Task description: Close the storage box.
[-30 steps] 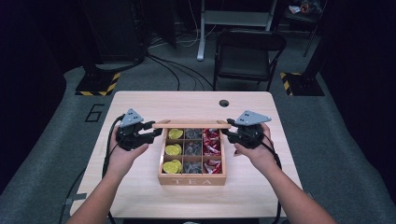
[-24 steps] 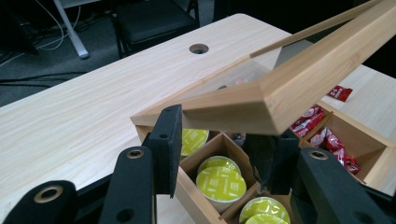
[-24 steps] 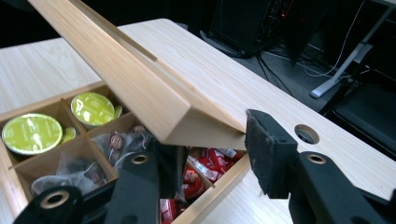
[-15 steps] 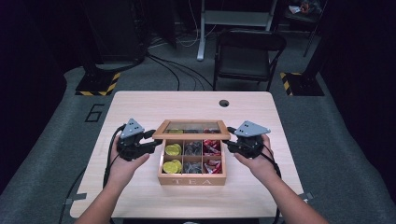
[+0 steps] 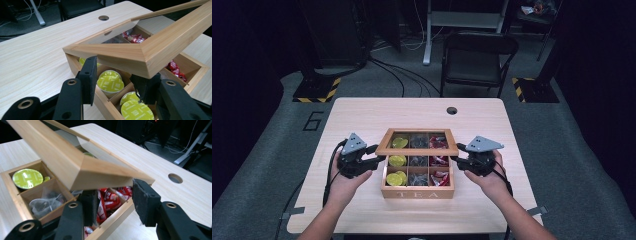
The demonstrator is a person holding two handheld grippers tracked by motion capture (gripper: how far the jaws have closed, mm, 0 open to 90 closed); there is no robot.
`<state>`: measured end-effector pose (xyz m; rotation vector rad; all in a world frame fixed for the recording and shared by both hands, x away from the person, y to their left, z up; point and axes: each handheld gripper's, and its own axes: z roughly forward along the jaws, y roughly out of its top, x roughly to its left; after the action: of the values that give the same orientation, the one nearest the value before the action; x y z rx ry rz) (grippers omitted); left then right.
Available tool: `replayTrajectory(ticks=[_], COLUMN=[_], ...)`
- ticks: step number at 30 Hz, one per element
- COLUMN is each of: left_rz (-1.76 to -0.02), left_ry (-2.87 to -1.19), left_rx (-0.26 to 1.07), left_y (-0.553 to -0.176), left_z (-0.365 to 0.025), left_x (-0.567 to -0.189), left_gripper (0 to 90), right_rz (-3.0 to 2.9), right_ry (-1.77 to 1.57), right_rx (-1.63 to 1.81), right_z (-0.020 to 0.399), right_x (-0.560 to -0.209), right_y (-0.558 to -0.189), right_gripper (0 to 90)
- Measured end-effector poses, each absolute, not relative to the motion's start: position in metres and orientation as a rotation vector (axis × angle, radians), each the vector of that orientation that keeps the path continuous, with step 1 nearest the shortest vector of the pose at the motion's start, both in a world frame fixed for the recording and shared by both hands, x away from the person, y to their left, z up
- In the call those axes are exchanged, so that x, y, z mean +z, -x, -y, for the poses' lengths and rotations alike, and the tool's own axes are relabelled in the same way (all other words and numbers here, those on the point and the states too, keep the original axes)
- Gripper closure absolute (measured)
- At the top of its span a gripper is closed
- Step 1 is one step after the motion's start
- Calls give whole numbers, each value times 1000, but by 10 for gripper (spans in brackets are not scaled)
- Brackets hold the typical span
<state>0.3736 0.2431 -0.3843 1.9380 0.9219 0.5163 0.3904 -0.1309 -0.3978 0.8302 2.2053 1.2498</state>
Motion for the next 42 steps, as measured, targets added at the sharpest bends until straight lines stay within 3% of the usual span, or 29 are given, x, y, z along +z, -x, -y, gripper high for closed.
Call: replayTrajectory(ticks=[42], left_rz=[-928], left_ry=[-1979], left_rx=[439], left_y=[-352], left_z=[-244], left_x=[-434], left_gripper=[586], right_rz=[-2272], right_ry=[-964], right_rx=[1385], right_z=[135], right_x=[-431], right_y=[-351], right_gripper=[538])
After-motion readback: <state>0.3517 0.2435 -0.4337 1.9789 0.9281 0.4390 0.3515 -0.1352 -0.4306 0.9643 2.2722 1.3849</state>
